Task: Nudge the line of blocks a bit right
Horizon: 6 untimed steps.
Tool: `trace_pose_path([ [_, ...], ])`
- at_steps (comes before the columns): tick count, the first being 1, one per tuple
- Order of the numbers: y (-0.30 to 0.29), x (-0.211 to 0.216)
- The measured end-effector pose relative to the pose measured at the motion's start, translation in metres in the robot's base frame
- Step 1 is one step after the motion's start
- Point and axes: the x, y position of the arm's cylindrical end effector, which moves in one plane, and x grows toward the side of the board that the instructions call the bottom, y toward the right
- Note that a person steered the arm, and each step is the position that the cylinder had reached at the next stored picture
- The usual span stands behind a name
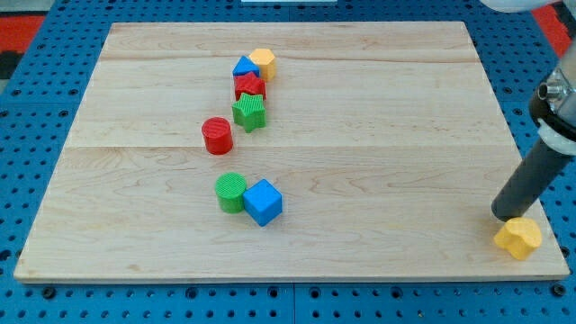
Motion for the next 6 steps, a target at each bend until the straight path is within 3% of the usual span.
trace_pose_path([
  [1,-0.012,-0.007],
  [3,-0.151,-0.146],
  [5,-0.193,-0.310],
  [6,-0.282,-0.338],
])
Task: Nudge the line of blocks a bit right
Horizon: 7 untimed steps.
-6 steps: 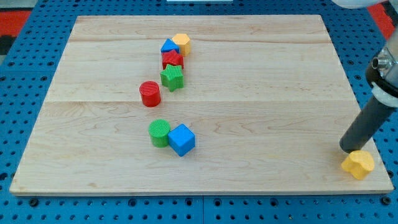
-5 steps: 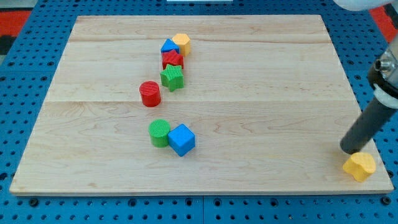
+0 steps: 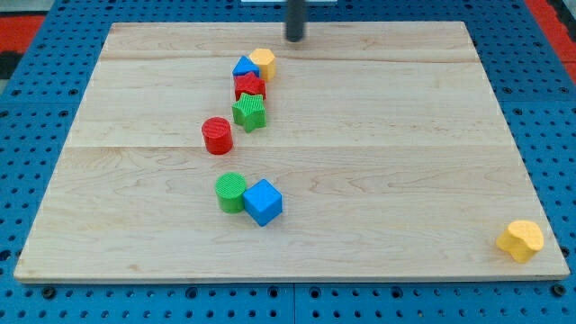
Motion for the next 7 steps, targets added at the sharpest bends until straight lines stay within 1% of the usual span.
trace_pose_path([
  [1,-0.094,0.002],
  [2,-0.099,0.027],
  [3,-0.058,0.029],
  [4,-0.043,0.061],
  [5,-0.043,0.099],
  [6,-0.044,0.101],
  [7,-0.117,0.100],
])
